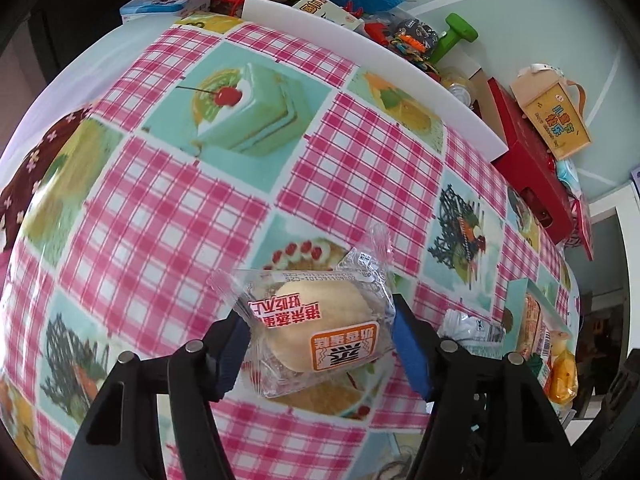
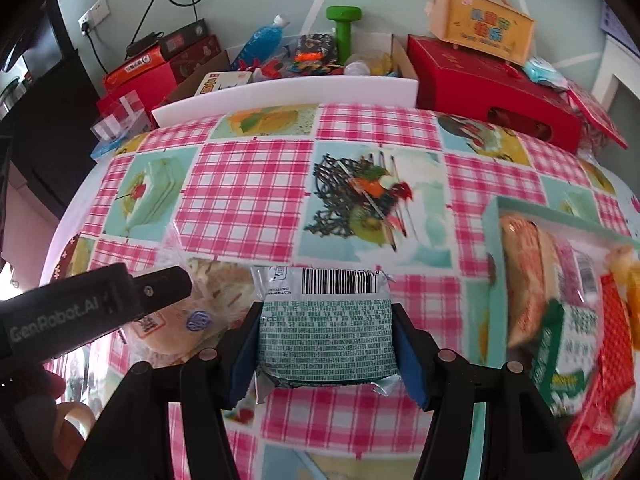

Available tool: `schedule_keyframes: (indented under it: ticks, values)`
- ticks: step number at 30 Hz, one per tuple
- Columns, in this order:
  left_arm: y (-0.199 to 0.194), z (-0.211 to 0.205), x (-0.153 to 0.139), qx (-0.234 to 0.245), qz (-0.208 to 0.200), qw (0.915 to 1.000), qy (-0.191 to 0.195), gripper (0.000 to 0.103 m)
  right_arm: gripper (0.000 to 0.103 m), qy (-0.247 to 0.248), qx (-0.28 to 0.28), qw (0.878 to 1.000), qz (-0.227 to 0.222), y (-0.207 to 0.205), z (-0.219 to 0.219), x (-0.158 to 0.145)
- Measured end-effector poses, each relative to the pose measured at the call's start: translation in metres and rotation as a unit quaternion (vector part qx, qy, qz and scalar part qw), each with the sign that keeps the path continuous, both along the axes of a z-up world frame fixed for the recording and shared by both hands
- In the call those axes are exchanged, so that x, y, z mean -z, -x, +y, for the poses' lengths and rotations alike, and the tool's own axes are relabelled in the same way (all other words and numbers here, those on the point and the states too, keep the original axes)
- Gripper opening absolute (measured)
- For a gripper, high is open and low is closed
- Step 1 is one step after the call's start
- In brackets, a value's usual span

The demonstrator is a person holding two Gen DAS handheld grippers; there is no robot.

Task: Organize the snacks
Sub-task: 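Carry the green cake and bun bag into the tray and release both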

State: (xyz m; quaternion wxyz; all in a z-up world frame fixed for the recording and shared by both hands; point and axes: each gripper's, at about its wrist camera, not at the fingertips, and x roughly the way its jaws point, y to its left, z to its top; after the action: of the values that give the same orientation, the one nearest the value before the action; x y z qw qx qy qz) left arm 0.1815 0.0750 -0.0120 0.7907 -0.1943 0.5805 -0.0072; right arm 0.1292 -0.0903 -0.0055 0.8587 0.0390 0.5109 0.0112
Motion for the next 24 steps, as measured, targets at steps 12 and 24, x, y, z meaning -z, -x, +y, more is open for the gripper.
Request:
schedule_keyframes:
  ticks: [12, 24]
  values:
    - [0.049, -0.021, -0.008, -0.026, -0.004, 0.9992, 0.029, 0.067, 0.063, -0.025, 0.029, 0.999, -0.005, 0.041, -0.024, -0.015]
    - [0.083, -0.066, -0.039, -0.02, -0.047, 0.9976, 0.047, 0.067, 0.063, -0.029, 0.085, 0.995, -0.041, 0.071, -0.07, -0.048]
